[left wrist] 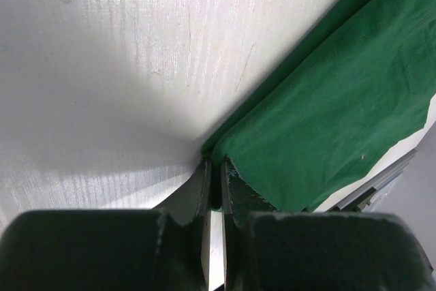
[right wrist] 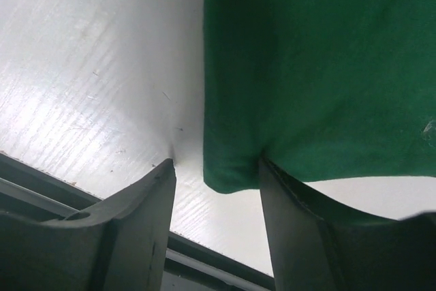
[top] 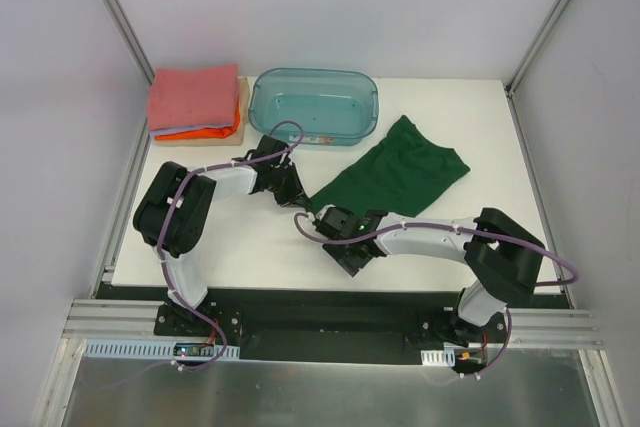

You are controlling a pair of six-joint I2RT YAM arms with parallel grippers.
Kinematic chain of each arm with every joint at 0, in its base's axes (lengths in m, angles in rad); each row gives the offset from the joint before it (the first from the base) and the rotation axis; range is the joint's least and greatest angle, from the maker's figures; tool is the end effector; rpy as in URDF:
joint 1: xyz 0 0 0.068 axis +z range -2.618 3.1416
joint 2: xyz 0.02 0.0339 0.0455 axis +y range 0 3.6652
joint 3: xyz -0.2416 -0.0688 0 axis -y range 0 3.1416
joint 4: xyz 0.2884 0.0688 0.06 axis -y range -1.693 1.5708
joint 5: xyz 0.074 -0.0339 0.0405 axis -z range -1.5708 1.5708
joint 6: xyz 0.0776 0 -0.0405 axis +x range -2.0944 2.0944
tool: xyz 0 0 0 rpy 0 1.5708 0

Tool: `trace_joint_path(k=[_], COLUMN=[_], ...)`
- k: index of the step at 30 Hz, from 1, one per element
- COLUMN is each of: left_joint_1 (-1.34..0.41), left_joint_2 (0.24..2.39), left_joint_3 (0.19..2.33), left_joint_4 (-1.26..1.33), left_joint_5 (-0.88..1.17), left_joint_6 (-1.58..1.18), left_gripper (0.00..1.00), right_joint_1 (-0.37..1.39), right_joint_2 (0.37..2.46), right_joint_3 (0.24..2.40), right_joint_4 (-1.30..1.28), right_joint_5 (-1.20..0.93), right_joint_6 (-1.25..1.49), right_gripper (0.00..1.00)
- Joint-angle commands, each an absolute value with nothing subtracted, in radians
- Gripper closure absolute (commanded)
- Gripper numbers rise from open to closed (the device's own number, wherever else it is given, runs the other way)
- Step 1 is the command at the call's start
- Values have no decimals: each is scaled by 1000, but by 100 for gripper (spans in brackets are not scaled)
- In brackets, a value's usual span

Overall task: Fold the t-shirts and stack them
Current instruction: Grab one side of the 2/3 rectangular tshirt with both arms, then fold the long partially folded tshirt into a neat square

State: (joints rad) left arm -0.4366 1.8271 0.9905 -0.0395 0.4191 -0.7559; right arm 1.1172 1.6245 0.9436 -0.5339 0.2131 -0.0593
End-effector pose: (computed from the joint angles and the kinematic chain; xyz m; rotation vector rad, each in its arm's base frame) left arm 0.3598 -0.2027 0.0620 -0.2173 2.6182 -0.9935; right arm 0.1668 0.3048 0.0794 -1.4704 2.2990 -0.0042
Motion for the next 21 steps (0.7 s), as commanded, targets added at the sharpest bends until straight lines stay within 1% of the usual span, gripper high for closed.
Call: trace_joint_path(k=[1,3,6,10,12,14,18,21], left_joint_1=[-420,-419,-419,-416,-413,-408,-381,-357], left_joint_2=[1790,1786,1773,1726,1675,1614,1470,1320], left_joint_3=[973,971,960,925,893,855,778,736], left_joint_4=[-78,-78,-80,-90,-103,-120,-188,-262], left_joint_5=[405,405,403,365,328,287,209,131], left_joint_6=[-736,-736,-738,-749,-755,-755,-752,-742], left_gripper=[100,100,100,100,100,100,100,100], right_joint_1=[1121,1123,1121,1132,1140,1149,1175,1195], right_joint_2=[1629,1644,1651,1629,1603,1572,1525,1513], right_joint_3=[945,943,939,931,928,930,951,969], right_joint_4=[-574,-572,-566,-539,-493,-425,-327,-209], right_joint_5=[239,247,232,178,88,-74,-283,-452], right_joint_6=[-29,-23,-12,-9,-24,-34,-25,24], right_gripper=[50,55,70,87,94,99,99,99])
